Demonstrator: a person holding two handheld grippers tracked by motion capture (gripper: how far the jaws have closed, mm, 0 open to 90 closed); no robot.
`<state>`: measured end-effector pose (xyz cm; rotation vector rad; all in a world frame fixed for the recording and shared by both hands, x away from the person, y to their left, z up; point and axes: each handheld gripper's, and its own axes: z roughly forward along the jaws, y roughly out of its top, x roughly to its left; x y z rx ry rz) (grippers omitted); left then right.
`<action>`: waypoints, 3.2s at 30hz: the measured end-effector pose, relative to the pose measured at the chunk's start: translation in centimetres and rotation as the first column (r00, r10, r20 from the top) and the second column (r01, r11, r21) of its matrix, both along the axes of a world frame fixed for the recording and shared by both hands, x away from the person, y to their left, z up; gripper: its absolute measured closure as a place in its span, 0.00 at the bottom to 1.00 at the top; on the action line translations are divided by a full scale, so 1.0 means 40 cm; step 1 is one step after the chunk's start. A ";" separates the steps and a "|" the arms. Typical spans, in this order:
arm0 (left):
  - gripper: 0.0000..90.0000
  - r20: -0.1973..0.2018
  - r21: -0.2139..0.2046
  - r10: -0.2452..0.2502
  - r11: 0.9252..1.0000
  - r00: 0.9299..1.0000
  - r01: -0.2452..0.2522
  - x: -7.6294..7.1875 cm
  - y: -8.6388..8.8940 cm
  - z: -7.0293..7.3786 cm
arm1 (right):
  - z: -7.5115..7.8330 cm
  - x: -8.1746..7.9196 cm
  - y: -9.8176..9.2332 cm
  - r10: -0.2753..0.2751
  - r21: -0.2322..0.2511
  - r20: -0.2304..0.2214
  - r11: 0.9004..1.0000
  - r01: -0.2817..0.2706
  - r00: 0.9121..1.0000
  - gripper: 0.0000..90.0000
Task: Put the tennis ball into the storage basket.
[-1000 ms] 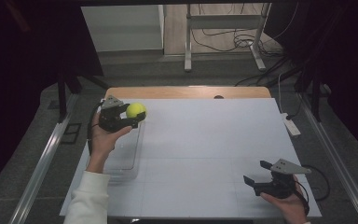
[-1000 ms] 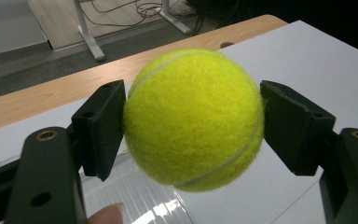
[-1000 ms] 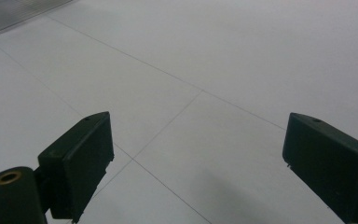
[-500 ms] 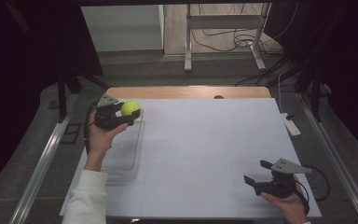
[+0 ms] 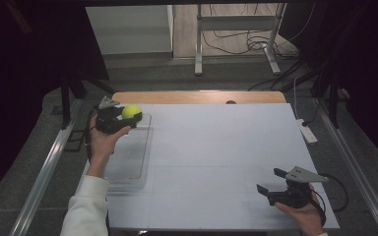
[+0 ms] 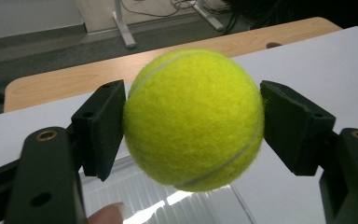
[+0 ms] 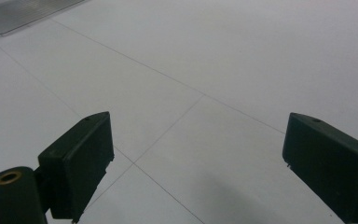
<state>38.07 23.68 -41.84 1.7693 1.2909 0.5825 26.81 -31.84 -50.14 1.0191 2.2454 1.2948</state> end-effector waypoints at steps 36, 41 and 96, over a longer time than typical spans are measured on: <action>0.29 -0.100 0.062 0.099 0.994 0.990 -0.093 0.053 0.065 -0.041 | -0.001 0.001 0.001 -0.002 0.001 -0.004 1.000 0.002 1.000 0.10; 0.29 -0.119 0.070 0.116 0.992 0.986 -0.108 0.064 0.071 -0.053 | -0.001 0.001 0.001 -0.004 0.002 -0.006 1.000 0.004 1.000 0.10; 0.29 -0.284 0.207 0.174 0.971 0.943 -0.116 0.123 0.071 -0.147 | -0.004 0.003 -0.001 -0.006 -0.002 -0.006 1.000 0.006 1.000 0.10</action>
